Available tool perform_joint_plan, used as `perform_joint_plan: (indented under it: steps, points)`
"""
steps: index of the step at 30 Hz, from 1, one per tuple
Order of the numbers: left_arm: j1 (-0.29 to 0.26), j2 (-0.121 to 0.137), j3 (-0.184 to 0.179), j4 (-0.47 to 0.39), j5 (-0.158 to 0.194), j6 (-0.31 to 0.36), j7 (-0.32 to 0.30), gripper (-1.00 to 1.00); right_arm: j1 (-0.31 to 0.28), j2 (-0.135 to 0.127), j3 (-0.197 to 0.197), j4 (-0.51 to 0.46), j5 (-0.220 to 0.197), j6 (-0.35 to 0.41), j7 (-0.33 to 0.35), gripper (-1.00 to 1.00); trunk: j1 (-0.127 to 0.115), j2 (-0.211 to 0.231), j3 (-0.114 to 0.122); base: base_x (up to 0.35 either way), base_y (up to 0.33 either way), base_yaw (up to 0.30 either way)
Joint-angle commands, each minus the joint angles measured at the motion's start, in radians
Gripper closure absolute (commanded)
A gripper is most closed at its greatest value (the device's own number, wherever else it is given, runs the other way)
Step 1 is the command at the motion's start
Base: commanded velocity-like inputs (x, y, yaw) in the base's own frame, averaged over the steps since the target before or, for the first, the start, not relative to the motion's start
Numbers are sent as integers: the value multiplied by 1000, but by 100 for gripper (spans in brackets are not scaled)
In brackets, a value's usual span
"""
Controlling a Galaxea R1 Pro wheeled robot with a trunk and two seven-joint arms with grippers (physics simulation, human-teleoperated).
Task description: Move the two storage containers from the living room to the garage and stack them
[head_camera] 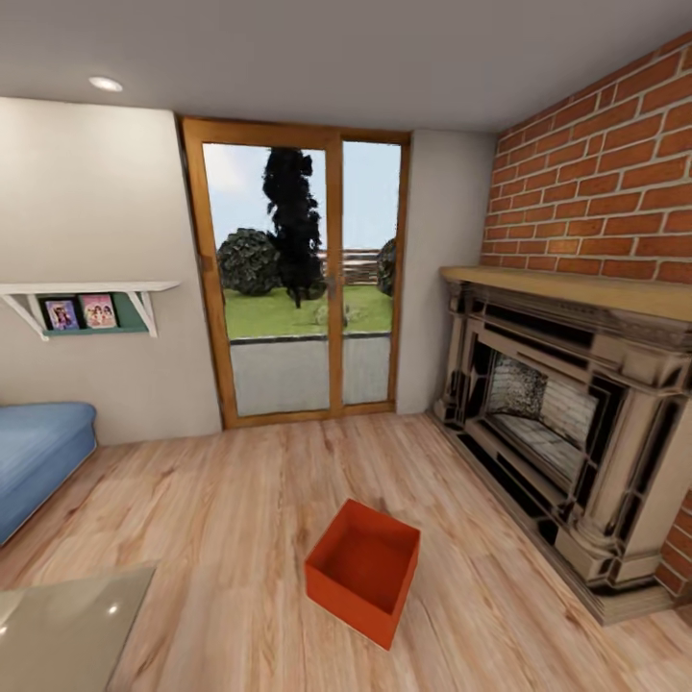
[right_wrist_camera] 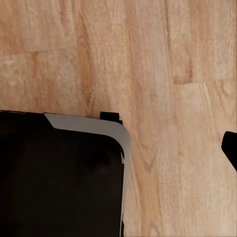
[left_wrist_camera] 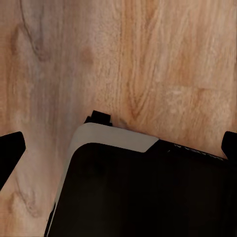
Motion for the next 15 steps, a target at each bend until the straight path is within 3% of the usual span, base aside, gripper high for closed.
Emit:
perform_joint_plan:
  steps: [1,15]
  points:
    - [-1,0,-9,0,8,-1,2,-100,-1,0,8,3,-7,-5,1,-100,1,-1,-1,241,201,-15]
    - [-1,0,-9,0,8,-1,2,-100,-1,-3,7,3,-7,-7,2,-100,1,-1,-1,225,186,-2]
